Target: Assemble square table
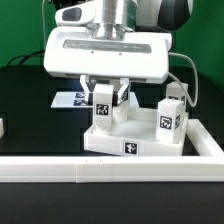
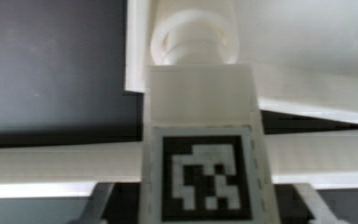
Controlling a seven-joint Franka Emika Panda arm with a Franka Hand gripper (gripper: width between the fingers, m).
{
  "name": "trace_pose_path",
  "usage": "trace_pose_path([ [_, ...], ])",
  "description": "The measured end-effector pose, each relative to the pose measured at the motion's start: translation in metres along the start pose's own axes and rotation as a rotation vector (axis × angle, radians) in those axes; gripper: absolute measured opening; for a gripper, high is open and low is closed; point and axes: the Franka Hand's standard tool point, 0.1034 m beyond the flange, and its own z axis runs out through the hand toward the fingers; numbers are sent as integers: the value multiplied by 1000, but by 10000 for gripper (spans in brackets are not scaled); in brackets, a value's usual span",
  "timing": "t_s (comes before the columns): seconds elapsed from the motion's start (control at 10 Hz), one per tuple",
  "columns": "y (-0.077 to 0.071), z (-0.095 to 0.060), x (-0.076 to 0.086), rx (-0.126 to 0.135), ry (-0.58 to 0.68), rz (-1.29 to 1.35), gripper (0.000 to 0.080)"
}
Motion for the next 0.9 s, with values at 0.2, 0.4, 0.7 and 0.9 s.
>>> trace_pose_path([
  [0.2,-2,1,-2,-3,7,-6,287],
  [0.4,2,3,-5,-6,2,-7,287],
  [0.7,9,5,-4,4,3,-4,287],
  [0.9,8,5,-3,7,-4,-2,287],
])
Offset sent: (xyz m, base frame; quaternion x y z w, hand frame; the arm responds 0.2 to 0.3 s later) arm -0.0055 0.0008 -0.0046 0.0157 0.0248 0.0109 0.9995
